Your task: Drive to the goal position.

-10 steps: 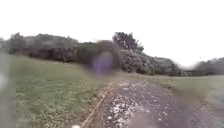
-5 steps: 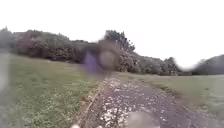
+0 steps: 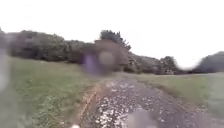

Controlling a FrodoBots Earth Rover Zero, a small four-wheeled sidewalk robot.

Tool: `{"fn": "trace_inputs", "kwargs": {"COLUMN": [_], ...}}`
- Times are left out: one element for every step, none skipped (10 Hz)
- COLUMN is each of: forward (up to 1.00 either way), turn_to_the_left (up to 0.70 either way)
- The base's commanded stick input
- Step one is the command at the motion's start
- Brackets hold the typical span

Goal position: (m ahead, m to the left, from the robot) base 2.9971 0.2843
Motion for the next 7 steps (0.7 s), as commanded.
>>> {"fn": "trace_inputs", "kwargs": {"forward": [0.50,0.50,0.50,0.50,0.50,0.50,0.50], "turn_to_the_left": [-0.01,-0.01,-0.01,-0.01,-0.01,-0.01,-0.01]}}
